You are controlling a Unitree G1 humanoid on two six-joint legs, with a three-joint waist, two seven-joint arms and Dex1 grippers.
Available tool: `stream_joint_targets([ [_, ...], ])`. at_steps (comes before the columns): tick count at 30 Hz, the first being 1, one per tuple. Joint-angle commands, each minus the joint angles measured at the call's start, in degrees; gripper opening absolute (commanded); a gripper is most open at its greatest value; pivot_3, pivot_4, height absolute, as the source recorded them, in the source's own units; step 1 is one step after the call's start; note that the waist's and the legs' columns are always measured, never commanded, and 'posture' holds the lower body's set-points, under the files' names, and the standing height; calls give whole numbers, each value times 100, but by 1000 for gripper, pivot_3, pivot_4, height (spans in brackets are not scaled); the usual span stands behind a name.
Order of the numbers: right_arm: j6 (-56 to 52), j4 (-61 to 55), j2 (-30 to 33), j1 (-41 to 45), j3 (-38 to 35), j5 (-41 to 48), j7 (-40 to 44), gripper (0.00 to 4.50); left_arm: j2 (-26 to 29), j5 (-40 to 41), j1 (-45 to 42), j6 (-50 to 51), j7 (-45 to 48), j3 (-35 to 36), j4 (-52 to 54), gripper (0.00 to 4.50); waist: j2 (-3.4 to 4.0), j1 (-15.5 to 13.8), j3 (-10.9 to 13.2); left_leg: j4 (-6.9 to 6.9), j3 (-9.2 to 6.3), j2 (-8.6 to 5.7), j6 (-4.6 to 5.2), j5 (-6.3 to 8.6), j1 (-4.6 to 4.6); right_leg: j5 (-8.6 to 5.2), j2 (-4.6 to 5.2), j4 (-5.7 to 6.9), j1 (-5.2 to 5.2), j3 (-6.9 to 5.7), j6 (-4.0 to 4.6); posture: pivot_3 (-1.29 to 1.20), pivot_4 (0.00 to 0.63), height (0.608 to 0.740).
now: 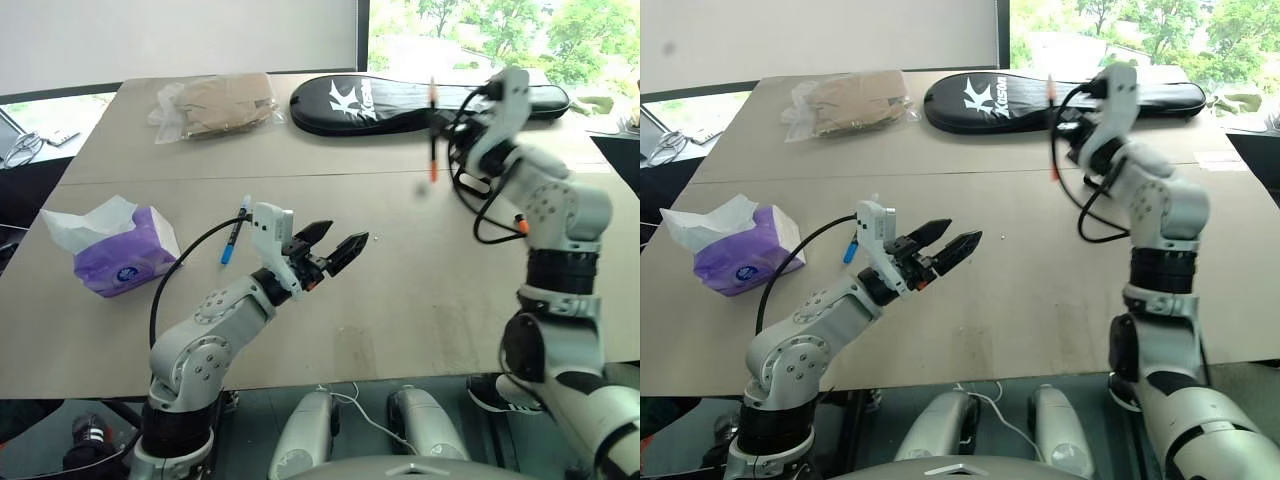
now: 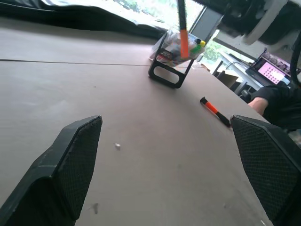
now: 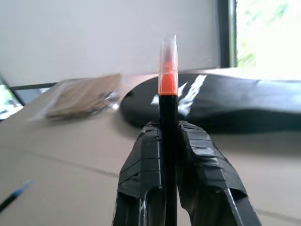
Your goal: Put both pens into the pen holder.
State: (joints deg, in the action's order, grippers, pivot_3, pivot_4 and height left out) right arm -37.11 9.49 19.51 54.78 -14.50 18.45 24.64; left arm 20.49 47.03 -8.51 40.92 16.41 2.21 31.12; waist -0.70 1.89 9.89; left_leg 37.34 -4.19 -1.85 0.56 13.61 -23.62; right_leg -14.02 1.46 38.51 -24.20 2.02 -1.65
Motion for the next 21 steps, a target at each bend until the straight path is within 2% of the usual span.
stream_joint_targets([
  [1,1290,608,366,253,158,-299,427,38,181,-266,92,-711,733,-28,544,4500,-1,32,0,-1,0,4,-1,-1,0,0,-1,-1,0,0,0,0,150,740],
  [4,2447,1820,514,561,273,-595,559,38,325,-242,130,-886,1148,-28,615,4500,-1,62,0,-13,19,13,0,1,13,0,-9,2,0,20,2,0,150,740],
  [9,4081,3405,419,940,598,-1080,645,38,274,-377,62,-1023,1187,-45,491,4500,-2,59,4,-22,63,18,20,12,62,0,-15,6,36,52,1,0,150,740],
  [13,5431,4613,395,1207,893,-1633,327,38,309,-456,173,-1040,1167,-18,611,4500,-3,51,4,-23,58,19,21,12,71,0,-18,3,45,52,1,0,150,740],
  [21,6363,5663,464,1525,1033,-2050,-100,38,404,-518,356,-1053,1069,102,787,4500,-3,44,4,-23,51,19,10,6,71,0,-15,3,46,52,2,0,150,740],
])
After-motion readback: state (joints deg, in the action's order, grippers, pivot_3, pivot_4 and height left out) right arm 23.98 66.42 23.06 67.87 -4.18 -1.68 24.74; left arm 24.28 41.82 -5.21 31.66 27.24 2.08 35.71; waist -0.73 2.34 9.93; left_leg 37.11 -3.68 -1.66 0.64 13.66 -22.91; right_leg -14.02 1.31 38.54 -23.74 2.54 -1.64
